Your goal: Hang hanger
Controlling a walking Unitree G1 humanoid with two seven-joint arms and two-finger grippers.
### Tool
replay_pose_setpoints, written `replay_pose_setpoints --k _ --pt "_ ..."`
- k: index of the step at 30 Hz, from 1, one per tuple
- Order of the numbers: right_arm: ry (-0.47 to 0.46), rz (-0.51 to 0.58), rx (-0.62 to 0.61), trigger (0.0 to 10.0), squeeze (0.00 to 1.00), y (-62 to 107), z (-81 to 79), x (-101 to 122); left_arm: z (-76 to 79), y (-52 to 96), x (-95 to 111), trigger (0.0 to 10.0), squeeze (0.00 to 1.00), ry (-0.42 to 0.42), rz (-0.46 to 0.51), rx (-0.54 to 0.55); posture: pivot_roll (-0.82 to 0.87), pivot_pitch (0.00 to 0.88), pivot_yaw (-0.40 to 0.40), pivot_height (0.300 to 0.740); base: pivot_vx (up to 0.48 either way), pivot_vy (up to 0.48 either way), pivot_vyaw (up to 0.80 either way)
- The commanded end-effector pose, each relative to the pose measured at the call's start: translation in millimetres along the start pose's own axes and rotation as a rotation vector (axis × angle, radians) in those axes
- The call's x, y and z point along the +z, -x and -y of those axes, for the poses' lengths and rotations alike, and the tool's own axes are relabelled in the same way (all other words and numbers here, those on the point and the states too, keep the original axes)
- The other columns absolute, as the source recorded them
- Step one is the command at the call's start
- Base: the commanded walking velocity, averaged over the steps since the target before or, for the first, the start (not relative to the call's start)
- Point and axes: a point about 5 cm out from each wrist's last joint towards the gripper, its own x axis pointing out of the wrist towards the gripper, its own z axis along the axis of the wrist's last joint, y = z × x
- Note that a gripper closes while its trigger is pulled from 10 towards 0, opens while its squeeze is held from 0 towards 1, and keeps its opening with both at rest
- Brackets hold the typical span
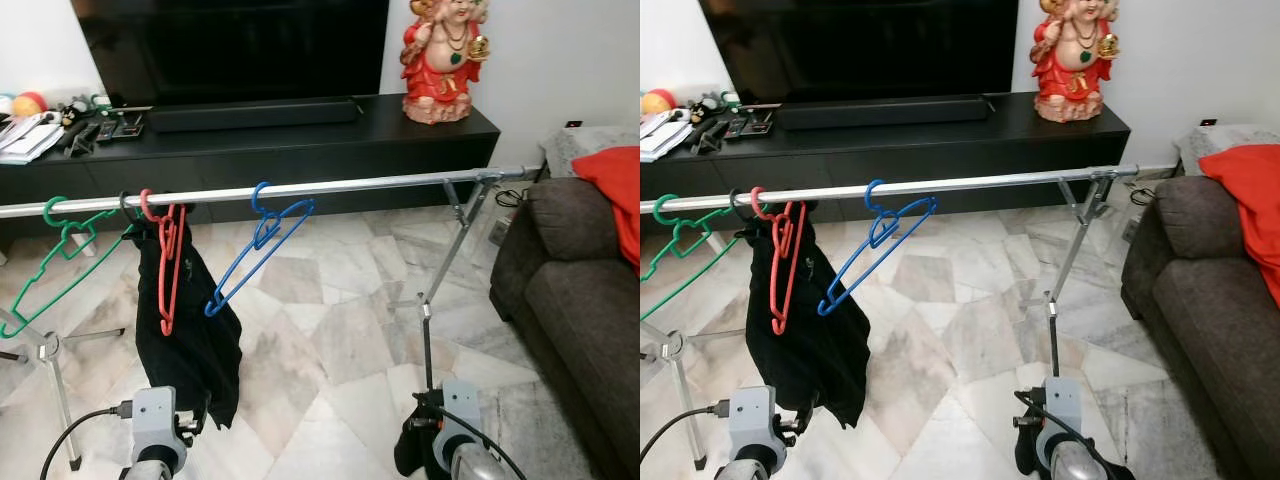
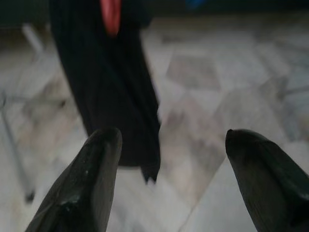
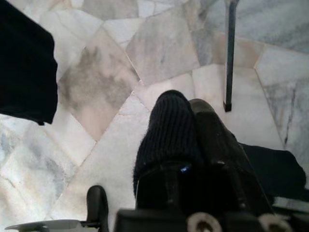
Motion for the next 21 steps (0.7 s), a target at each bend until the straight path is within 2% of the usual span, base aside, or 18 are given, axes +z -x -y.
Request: replay_pose_setpoints --k 1,3,7,8,11,13,17,21 --pt "-0.028 0.024 -0.002 10.0 0.00 1.6 0.3 -2 0.4 9.6 3 10.0 0.00 0.002 0.036 -0.009 -0.09 0.063 0.043 0.740 0.000 0.000 0.00" --pt "-0.042 0.031 -0.010 10.0 0.00 2.7 2.0 -4 2.5 13.8 8 10.0 0.00 -0.001 0.067 -0.015 -0.09 0.062 0.043 0.740 0.000 0.000 0.00" --pt "-0.068 0.075 -0.052 10.0 0.00 3.8 10.8 0 8.8 19.9 23 10.0 0.00 -0.010 0.135 -0.023 -0.08 0.048 0.039 0.740 0.359 0.000 0.00" --pt "-0.101 0.115 -0.066 10.0 0.00 3.8 14.6 6 10.6 19.2 29 10.0 0.00 -0.015 0.160 -0.025 -0.08 0.046 0.038 0.740 0.428 0.000 0.00" --pt "-0.078 0.193 -0.076 10.0 0.00 4.4 19.6 17 13.3 19.1 40 10.0 0.00 -0.018 0.192 -0.036 -0.08 0.037 0.038 0.740 0.436 0.000 0.00" --pt "-0.102 0.235 -0.093 10.0 0.00 4.8 24.4 24 14.8 18.6 49 10.0 0.00 -0.028 0.216 -0.048 -0.08 0.033 0.038 0.740 0.441 0.000 0.00" --pt "-0.097 0.248 -0.102 10.0 0.00 5.1 27.0 27 15.6 18.0 60 10.0 0.00 -0.018 0.241 -0.050 -0.07 0.028 0.038 0.740 0.444 0.000 0.00" --pt "-0.106 0.316 -0.117 10.0 0.00 5.8 29.3 37 16.1 16.2 70 10.0 0.00 -0.018 0.259 -0.050 -0.07 0.024 0.040 0.740 0.386 0.000 0.00"
